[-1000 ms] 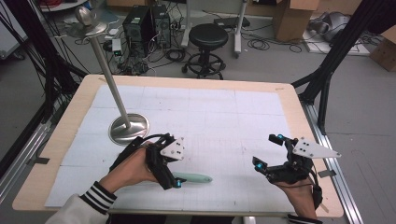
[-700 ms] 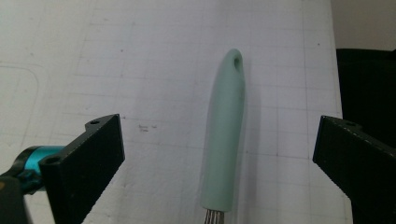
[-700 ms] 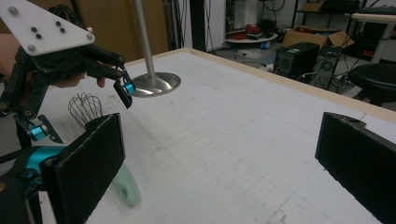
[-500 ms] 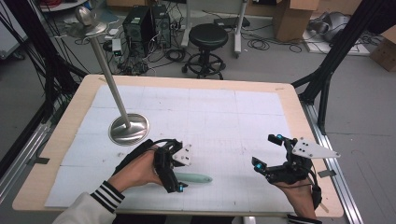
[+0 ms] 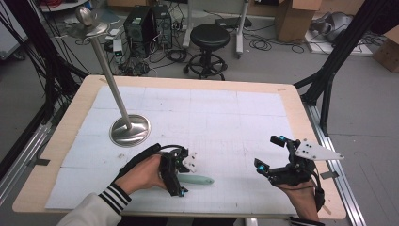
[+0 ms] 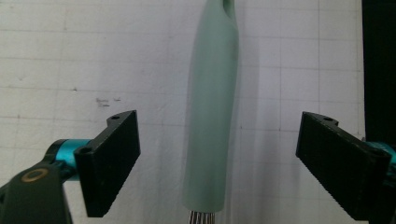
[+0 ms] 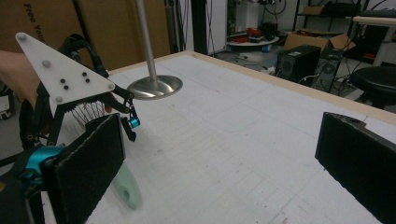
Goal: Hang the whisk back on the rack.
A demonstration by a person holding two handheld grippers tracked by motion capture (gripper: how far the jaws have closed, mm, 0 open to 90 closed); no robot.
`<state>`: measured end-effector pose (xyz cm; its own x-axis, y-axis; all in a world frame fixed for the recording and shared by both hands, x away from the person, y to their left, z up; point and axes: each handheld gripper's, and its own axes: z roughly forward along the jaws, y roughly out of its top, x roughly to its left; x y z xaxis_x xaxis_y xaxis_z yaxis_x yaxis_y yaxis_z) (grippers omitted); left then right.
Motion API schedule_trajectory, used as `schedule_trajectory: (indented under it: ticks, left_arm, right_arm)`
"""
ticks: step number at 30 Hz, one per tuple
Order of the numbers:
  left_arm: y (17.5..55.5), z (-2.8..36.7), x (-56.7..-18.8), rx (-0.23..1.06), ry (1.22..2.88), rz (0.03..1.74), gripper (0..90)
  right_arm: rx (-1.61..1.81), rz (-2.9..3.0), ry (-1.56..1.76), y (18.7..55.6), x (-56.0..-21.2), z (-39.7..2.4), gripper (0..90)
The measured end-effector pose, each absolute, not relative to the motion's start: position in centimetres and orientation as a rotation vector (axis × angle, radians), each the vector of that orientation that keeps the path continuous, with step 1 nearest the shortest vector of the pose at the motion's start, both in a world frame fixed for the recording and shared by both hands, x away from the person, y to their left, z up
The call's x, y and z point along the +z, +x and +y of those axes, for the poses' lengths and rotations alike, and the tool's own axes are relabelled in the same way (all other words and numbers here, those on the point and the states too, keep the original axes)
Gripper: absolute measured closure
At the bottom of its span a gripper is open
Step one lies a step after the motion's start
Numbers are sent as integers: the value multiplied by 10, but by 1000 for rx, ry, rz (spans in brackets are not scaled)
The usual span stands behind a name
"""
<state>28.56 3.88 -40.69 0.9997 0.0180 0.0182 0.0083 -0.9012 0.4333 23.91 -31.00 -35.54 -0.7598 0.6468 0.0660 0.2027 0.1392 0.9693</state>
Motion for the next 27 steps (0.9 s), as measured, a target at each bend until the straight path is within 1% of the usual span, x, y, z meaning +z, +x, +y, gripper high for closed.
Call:
schedule_trajectory:
  ticks: [2,7,12,18,21,27]
  left_arm:
    - [287,39,-408,19,2696,22,174]
    - [287,39,-408,-9,2704,8,286]
    - [287,38,-411,-23,2728,7,372]
    - [289,37,-413,-31,2744,7,440]
    - [289,37,-413,-19,2752,24,448]
    - [290,37,-413,-30,2758,34,533]
  right_arm:
    - [1664,2050,810,239,-355,-311,3]
    - [1667,2050,809,239,-355,-311,3]
    - [1669,2053,812,239,-355,-310,3]
    - [1671,2055,813,239,-356,-310,3]
    - [1670,2055,808,240,-356,-309,3]
    - [1674,2059,812,240,-357,-309,3]
